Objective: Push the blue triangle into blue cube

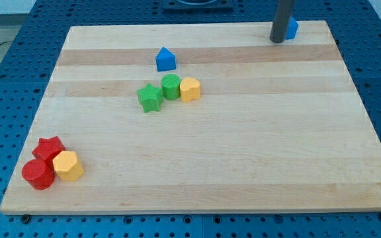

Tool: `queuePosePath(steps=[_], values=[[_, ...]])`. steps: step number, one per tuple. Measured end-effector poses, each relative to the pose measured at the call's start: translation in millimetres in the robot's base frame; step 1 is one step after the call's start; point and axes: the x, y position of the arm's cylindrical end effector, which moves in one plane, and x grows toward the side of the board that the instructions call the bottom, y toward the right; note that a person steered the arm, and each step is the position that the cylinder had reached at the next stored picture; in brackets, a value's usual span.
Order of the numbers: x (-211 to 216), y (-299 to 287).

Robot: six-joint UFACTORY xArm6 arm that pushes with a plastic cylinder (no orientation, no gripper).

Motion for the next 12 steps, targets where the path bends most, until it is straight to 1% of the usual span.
queuePosePath(steps=[1, 2, 3, 4, 5, 6, 7, 8, 9, 10, 11, 12], values=[[12, -17], [65, -73], [92, -149], [93, -228], [94, -290], [89, -308], [67, -276], [43, -230], [35, -169], [35, -130], [35, -162], [35, -222]])
